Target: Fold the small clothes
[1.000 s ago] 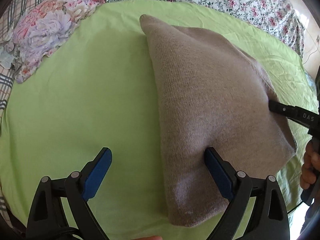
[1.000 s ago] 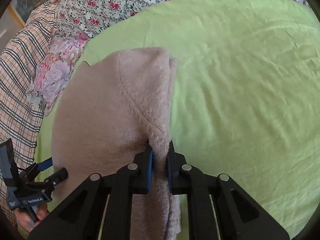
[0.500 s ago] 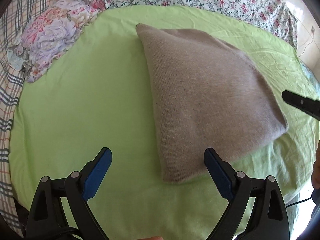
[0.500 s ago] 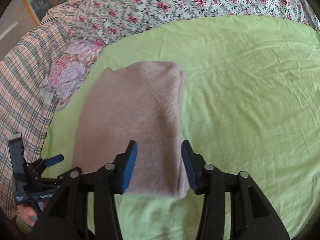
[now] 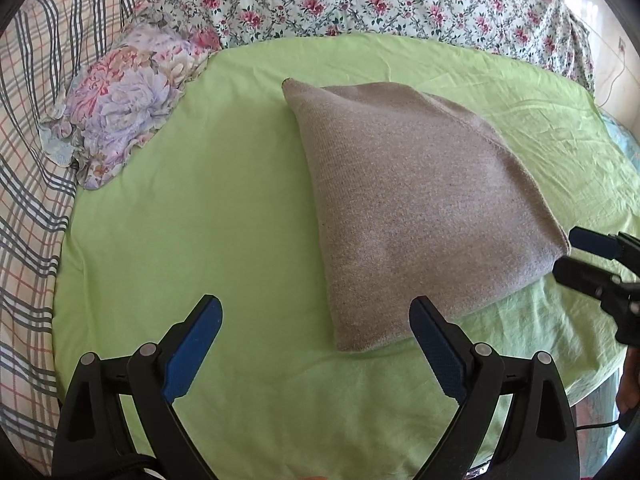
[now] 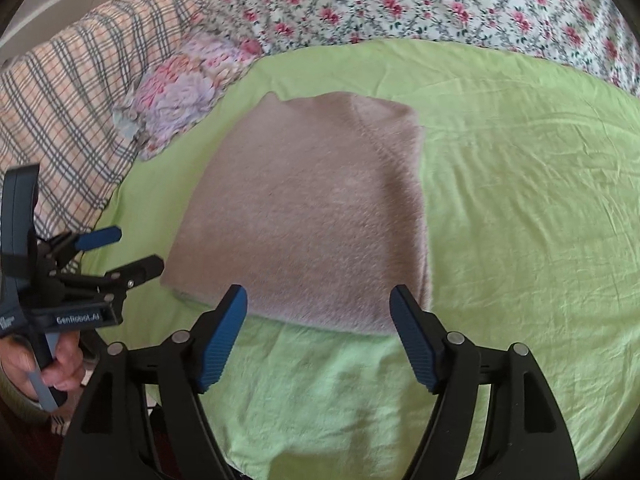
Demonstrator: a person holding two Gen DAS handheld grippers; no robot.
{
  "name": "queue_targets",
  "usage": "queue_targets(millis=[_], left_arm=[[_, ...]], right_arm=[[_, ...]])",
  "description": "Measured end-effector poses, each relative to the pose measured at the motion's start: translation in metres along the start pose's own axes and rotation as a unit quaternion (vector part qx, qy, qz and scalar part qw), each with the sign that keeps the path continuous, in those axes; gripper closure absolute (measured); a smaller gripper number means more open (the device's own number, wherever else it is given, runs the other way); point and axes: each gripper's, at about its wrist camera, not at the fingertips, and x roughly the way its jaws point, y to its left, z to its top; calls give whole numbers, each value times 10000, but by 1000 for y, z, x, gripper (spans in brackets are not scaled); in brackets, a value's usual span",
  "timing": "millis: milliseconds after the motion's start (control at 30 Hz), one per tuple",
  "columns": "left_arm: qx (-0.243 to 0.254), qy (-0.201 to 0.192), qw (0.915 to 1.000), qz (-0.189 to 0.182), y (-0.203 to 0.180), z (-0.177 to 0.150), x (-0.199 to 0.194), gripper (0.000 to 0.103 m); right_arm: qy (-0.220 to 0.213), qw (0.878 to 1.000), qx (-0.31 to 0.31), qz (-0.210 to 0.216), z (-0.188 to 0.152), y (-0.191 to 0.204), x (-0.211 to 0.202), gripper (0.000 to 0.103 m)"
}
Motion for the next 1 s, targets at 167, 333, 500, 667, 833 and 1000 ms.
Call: queue_targets(millis=[167, 333, 500, 667, 833, 1000], left_arm=[[63, -117, 9998, 146, -1, 2, -4, 8], [115, -182, 9996, 157, -1, 6, -8, 7], [148, -218, 9996, 134, -2, 12, -8, 6], [141, -193, 9997, 52, -3, 19, -4, 6], [161, -203, 9997, 10, -6, 27, 1, 6], [157, -187, 9997, -7, -8, 31, 6, 6]], right_arm=[[0, 10000, -25, 21, 0, 2, -1, 28], [-6, 9999, -128, 37, 4, 2, -3, 24], [4, 9998, -184, 28, 9, 1, -1, 14], [97, 9997, -229, -4, 15, -1, 4, 14], [116, 9996, -263, -8, 21, -5, 7, 13], [156, 9995, -258, 8, 26, -6, 13, 12]])
